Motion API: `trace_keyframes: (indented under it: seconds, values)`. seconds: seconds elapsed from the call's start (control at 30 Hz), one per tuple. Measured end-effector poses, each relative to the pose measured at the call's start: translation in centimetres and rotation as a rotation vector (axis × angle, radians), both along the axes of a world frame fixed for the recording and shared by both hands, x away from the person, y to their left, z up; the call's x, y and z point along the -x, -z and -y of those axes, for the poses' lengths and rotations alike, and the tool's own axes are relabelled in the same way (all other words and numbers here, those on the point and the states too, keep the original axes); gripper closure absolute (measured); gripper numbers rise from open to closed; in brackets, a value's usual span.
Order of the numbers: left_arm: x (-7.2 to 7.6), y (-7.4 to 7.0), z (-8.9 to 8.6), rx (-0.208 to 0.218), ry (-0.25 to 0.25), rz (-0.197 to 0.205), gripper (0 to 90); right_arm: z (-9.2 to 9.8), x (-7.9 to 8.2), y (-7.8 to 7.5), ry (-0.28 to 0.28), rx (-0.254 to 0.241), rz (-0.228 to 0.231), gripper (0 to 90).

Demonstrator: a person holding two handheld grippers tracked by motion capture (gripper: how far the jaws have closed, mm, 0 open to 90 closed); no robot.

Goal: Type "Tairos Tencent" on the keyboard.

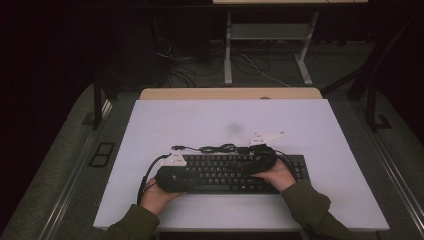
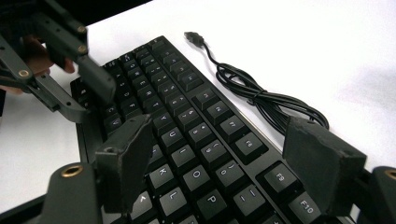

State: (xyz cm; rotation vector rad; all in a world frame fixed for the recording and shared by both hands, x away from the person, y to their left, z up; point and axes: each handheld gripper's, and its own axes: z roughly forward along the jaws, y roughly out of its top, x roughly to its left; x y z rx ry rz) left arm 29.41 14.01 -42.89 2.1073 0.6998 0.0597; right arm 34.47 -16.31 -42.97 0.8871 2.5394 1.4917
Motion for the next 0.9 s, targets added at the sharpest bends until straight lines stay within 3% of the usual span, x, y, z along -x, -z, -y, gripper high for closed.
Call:
trace_keyframes:
  seconds: [0.17,0.43,0.73,0.9]
  values:
    - [-0.4,-0.1,0.0,0.007,-0.02,0.01,45.0,0.1,0.1,-0.1,-0.007,0.001,-0.003,24.6]
    - [-1.0,-0.4,-0.1,0.024,-0.046,0.037,29.5,0.5,0.4,-0.2,-0.019,-0.004,-0.015,27.7]
    - [-1.9,-1.0,0.1,0.036,-0.066,0.049,23.8,1.5,0.9,-0.5,-0.021,-0.014,-0.021,33.9]
    - [-2.3,-1.2,0.6,0.028,-0.052,0.054,21.5,2.1,1.2,-0.6,-0.024,-0.017,-0.022,38.2]
